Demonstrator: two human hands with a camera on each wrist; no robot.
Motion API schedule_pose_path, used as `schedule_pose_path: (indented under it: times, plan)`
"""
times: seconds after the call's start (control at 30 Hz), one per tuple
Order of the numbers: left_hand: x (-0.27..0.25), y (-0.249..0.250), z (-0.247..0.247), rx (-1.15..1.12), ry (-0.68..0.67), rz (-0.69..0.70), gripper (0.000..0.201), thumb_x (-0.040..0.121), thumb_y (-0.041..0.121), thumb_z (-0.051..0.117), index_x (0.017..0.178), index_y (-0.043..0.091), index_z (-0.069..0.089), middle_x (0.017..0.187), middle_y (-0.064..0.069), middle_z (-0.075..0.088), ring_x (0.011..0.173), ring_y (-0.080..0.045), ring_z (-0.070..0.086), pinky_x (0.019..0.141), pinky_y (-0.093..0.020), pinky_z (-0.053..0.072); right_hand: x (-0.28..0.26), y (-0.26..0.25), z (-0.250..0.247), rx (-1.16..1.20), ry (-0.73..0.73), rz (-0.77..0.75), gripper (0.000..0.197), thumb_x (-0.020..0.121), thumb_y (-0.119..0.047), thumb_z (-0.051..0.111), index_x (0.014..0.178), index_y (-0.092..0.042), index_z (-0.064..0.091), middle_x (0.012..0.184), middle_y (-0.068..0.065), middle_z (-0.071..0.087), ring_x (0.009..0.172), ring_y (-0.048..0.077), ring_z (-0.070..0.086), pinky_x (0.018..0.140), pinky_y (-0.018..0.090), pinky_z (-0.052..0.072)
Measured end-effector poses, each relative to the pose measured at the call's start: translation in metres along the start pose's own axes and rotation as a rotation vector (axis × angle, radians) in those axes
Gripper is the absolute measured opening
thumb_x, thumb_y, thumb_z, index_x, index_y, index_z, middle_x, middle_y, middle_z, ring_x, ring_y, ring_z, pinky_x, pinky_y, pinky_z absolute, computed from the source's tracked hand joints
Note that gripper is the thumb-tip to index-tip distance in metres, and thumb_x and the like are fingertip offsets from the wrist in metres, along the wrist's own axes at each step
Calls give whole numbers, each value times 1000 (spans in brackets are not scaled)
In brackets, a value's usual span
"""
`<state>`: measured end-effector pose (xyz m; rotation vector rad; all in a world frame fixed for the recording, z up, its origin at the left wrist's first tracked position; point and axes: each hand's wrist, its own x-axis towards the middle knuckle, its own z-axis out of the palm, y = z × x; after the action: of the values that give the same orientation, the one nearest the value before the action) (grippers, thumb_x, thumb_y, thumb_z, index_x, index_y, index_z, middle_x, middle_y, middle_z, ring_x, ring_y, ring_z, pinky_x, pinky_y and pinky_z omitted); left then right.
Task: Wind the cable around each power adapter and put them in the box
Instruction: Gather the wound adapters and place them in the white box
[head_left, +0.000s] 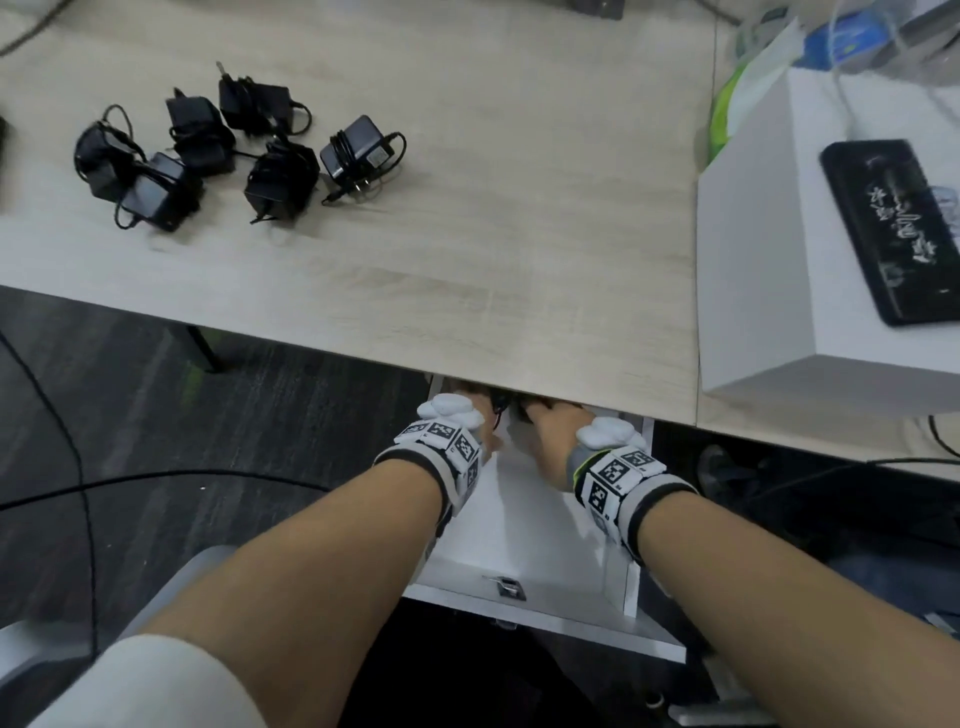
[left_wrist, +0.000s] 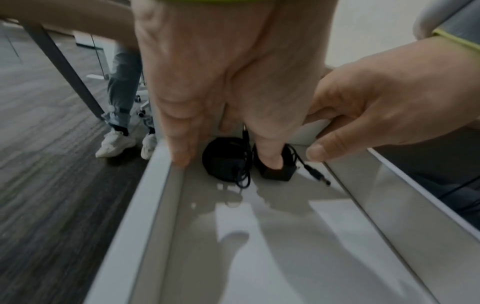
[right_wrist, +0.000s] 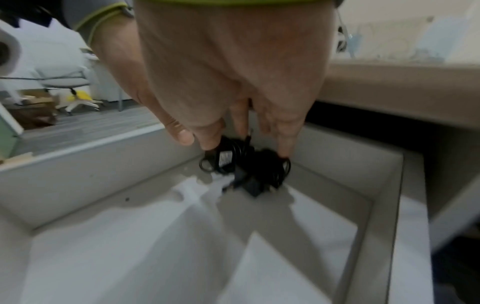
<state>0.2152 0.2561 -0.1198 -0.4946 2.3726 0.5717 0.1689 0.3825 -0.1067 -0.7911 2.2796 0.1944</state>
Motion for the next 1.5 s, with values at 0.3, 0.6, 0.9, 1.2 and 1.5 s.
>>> schedule_pose_path:
  times: [0.3,0.6,0.9,1.2,1.5]
  plan:
    - [-29,-13,-84,187,10,71,22,93,39,53,82,20,55,77,2,51,81,-16,49,73,-27,40,-18,-42,-100,-102,4,-187,23,88,-34,53,105,-23,64,102,5,69,84,26,64,76,33,54]
    - [-41,-96,-171,-28,289,-28,34,93,43,54,118,22,62,116,1,66,101,-21,62,90,-36,50,22,-90,-182,-130,143,-223,37,97,-37,42,131,-23,49,131,5,55,116,28,55,94,36,46]
    - [-9,-182,-226,-169,594,-99,47,92,35,56,136,22,43,135,-6,47,114,-28,54,93,-37,45,96,-142,-236,-27,350,-244,43,93,-33,48,135,-27,42,137,4,46,119,29,50,96,39,45]
    - [45,-193,-246,-170,642,-109,88,76,47,69,146,33,19,140,-10,35,120,-34,43,97,-47,43,146,-158,-252,-12,415,-181,81,78,-14,61,146,-27,19,158,1,3,144,25,8,110,40,30]
    - [78,-189,-254,-29,435,-167,83,79,48,60,147,27,18,135,-17,44,119,-35,47,86,-42,43,175,-155,-252,-113,212,-103,105,70,-1,61,148,-38,1,157,1,-1,142,28,15,107,44,37]
